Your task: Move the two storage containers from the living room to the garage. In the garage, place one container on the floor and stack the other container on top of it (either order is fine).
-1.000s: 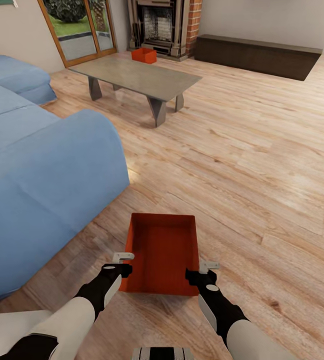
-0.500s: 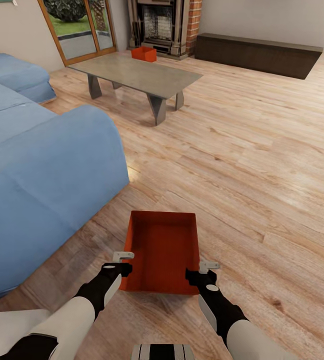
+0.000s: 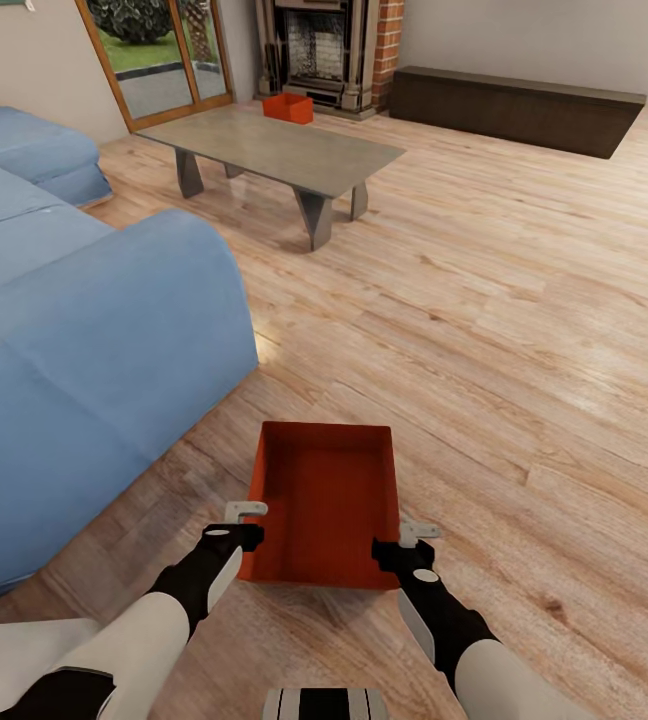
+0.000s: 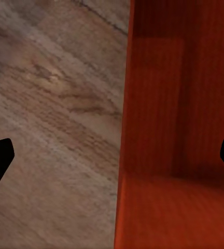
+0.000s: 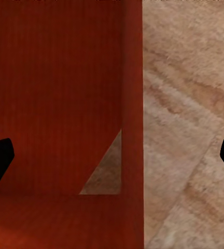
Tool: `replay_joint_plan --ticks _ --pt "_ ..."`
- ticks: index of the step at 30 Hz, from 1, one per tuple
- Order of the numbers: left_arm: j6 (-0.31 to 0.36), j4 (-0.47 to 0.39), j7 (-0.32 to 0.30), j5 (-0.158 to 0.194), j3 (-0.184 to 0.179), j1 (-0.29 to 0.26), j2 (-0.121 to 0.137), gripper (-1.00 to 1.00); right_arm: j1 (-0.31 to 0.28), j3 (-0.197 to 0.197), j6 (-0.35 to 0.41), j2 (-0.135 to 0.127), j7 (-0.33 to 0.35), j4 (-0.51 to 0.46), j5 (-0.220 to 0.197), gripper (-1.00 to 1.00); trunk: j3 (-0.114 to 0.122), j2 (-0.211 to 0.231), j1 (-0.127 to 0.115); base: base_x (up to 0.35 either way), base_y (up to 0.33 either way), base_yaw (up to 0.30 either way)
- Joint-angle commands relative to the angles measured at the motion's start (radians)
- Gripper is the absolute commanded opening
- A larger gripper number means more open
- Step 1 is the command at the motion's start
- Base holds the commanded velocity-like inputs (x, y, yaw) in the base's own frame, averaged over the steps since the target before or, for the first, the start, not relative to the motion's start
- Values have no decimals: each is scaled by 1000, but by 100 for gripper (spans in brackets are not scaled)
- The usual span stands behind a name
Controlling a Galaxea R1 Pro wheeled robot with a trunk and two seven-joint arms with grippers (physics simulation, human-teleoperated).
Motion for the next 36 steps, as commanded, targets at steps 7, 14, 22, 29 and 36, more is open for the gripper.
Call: replay_joint_plan --ticks 7,14,22,29,36 --pt "6 -2 7 5 -8 0 1 100 0 10 -5 -4 -8 0 -4 100 -1 0 0 0 0 0" --pt "6 -3 7 5 -8 0 1 100 0 8 -7 -4 -8 -1 -3 100 -1 0 0 0 0 0" --pt "6 -3 7 4 -8 0 1 100 0 7 3 -2 -9 -1 -5 100 -1 0 0 0 0 0" --pt "6 -3 7 4 -8 0 1 100 0 9 2 -2 -8 -4 -3 100 -1 0 0 42 19 0" --pt "6 -3 7 3 -8 0 2 100 0 14 2 -2 -8 -16 0 100 -1 0 0 26 18 0"
